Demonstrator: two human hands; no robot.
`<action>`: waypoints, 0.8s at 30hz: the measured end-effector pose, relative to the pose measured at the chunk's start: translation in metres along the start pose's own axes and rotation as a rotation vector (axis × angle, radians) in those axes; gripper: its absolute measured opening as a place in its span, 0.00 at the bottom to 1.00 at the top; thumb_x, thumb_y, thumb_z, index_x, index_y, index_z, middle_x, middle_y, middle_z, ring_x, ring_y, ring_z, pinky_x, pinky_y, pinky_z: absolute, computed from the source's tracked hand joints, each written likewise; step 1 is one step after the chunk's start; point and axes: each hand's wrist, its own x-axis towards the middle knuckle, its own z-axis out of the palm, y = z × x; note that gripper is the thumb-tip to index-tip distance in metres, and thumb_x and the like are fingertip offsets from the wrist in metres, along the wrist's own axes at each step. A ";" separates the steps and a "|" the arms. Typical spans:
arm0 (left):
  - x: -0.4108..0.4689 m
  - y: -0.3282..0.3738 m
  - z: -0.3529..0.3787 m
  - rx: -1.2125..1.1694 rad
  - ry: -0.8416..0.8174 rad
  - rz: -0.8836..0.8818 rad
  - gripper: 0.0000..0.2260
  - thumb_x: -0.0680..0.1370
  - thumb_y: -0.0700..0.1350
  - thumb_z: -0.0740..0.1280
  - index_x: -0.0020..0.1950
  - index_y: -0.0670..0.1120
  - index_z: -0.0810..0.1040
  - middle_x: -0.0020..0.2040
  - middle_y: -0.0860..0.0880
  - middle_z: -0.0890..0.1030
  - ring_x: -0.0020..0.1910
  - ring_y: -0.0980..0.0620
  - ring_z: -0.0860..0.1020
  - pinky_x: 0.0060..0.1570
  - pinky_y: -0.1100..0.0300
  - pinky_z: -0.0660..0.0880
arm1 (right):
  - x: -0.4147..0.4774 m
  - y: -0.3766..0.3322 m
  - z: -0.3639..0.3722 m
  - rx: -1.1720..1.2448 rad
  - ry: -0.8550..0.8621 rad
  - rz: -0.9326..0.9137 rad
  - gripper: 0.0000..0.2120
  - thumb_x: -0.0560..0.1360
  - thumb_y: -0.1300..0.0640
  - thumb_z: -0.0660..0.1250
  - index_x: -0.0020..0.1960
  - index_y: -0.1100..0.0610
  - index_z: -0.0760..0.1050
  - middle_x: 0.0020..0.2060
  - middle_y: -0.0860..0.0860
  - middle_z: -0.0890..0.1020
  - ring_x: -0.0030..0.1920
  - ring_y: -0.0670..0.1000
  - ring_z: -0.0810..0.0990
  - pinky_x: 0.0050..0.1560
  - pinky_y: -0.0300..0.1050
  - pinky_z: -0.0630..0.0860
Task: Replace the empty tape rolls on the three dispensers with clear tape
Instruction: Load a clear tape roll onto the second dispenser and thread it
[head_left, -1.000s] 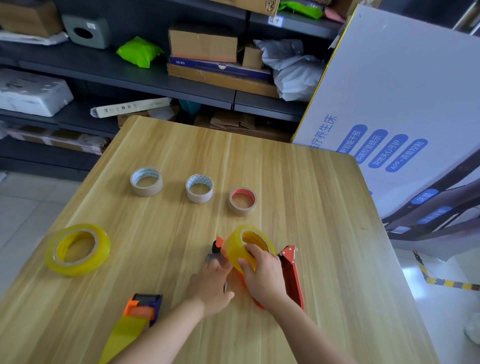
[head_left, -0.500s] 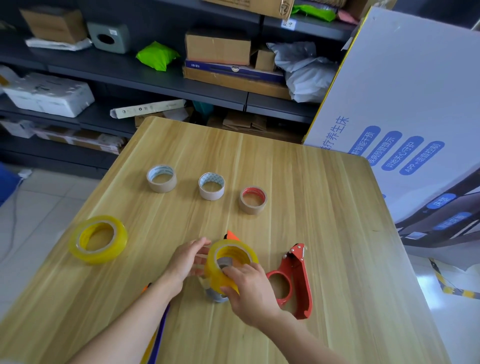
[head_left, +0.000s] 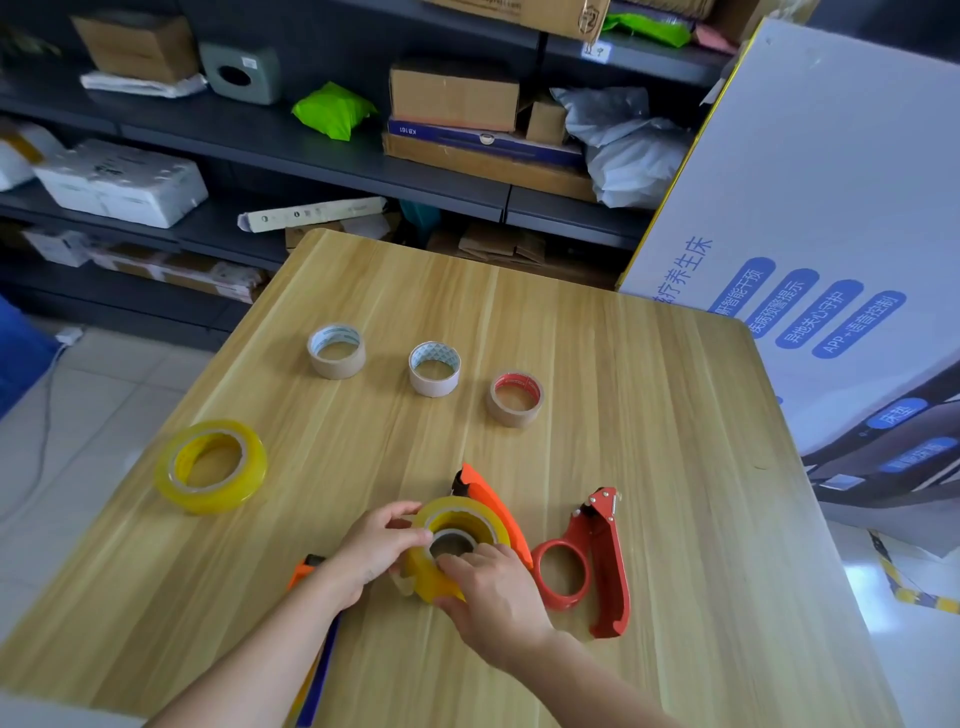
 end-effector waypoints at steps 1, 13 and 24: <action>0.001 -0.003 -0.001 0.010 -0.012 -0.012 0.17 0.74 0.44 0.71 0.62 0.54 0.75 0.54 0.48 0.81 0.49 0.48 0.80 0.41 0.58 0.75 | 0.000 0.001 0.002 0.005 -0.020 -0.012 0.15 0.72 0.46 0.67 0.55 0.52 0.79 0.40 0.49 0.84 0.43 0.54 0.80 0.49 0.48 0.76; 0.000 0.001 -0.003 -0.022 -0.096 -0.029 0.14 0.76 0.39 0.69 0.59 0.53 0.77 0.56 0.47 0.80 0.55 0.47 0.78 0.48 0.57 0.74 | -0.012 0.033 0.001 -0.163 -0.013 -0.129 0.19 0.57 0.35 0.75 0.39 0.46 0.78 0.37 0.42 0.79 0.46 0.49 0.77 0.57 0.44 0.66; -0.003 0.005 0.001 0.163 -0.164 0.058 0.15 0.77 0.38 0.68 0.57 0.57 0.77 0.56 0.51 0.80 0.57 0.53 0.77 0.56 0.60 0.72 | -0.021 0.027 0.000 -0.102 -0.074 -0.113 0.20 0.59 0.31 0.72 0.40 0.46 0.81 0.38 0.43 0.79 0.45 0.49 0.78 0.48 0.40 0.78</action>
